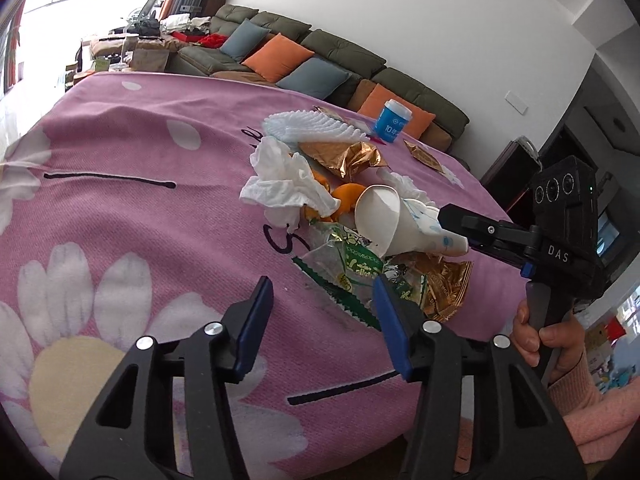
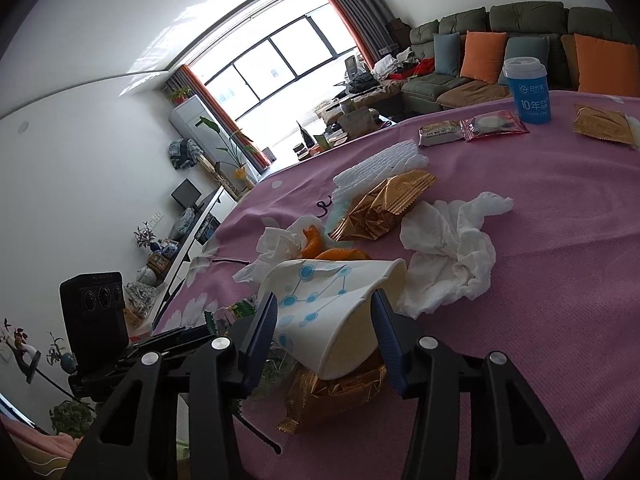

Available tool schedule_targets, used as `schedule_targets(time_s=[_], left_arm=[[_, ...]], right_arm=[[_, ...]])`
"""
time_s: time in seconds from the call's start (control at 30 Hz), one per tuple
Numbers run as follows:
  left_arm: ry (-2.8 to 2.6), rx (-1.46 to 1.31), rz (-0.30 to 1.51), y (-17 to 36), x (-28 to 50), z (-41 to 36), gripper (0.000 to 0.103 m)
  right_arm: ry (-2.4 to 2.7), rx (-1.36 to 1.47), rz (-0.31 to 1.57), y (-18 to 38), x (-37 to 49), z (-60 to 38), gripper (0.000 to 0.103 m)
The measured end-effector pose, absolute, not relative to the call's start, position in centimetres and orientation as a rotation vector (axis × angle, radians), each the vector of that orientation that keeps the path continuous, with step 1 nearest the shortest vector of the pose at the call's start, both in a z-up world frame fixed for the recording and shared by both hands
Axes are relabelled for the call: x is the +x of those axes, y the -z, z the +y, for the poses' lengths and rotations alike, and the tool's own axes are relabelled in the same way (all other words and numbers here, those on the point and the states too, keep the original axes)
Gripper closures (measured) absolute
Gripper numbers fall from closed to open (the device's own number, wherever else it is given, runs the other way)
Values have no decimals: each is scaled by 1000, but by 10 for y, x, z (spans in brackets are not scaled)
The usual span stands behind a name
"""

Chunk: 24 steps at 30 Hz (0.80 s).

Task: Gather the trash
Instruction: 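Grasp a green snack wrapper with the left tool while the right tool grasps another blue-dotted cup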

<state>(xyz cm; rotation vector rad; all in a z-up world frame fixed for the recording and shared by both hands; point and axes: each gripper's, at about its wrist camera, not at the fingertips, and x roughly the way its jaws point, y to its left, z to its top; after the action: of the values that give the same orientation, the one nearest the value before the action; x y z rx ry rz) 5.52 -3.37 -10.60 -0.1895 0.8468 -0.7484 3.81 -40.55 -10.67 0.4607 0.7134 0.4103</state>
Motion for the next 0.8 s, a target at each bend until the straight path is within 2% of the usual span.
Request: schedule_targets(time_s=[0.1,0.33,0.53,0.8], left_arm=[[762,-221,872,110,62,-34,73],[763,-230,860,111,61,-31,80],[750,-223,826,103,57,-26,81],[710,-210,764,88,48,-8,81]], right_arm=[[-424,484,716,110,39,-407,69],[-457,500,707,107,39,-405,92],[-475,484,671,99,40,-400,99],[-504,461,630,85,42,-392,100]])
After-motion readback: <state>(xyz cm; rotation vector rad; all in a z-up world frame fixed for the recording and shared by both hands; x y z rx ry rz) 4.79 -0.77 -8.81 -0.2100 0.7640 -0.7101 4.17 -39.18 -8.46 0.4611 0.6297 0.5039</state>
